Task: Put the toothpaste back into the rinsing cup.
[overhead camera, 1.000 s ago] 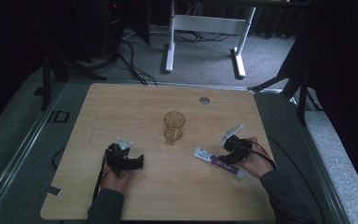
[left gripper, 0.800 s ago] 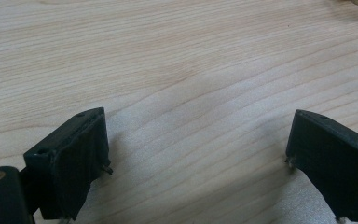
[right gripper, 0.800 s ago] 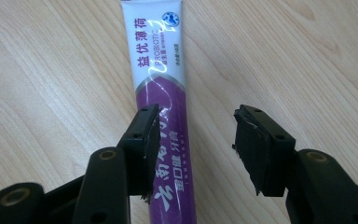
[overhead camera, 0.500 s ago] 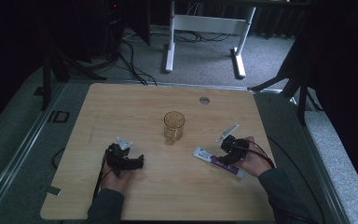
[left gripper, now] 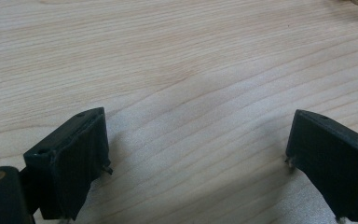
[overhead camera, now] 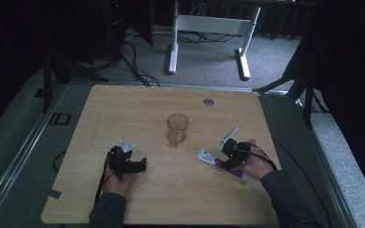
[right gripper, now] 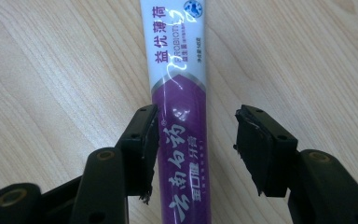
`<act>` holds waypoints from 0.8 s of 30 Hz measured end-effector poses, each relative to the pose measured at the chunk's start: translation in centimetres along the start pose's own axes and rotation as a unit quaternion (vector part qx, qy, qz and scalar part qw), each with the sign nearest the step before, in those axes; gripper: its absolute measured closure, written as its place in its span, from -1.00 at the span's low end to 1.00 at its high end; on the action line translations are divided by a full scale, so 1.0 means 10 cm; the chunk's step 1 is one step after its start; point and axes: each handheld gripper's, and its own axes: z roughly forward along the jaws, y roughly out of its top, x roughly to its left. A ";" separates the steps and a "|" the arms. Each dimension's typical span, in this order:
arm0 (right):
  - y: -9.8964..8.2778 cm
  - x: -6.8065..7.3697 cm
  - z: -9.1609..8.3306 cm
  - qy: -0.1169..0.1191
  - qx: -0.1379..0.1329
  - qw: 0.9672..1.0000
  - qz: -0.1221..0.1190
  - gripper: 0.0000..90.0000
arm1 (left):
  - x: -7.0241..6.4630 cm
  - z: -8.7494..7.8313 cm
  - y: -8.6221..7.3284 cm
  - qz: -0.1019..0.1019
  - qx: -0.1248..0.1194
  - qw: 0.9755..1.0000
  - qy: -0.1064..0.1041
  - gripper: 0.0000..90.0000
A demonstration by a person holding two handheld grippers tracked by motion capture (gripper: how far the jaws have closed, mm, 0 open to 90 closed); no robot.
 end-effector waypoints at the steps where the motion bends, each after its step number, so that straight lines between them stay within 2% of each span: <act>1: 0.00 0.00 0.01 0.001 0.002 1.000 0.000 0.08 | 0.00 0.00 0.00 0.000 0.000 1.000 0.000 -0.87; 11: 0.03 0.02 0.09 0.010 0.023 1.000 -0.007 0.15 | 0.00 0.00 0.00 0.000 0.000 1.000 0.000 -0.87; 19: 0.06 0.03 0.16 0.020 0.043 0.999 -0.013 0.28 | 0.00 0.00 0.00 0.000 0.000 1.000 0.000 -0.87; 24: 0.07 0.03 0.18 0.021 0.051 0.998 -0.013 0.27 | 0.00 0.00 0.00 0.001 0.001 1.000 0.000 -0.87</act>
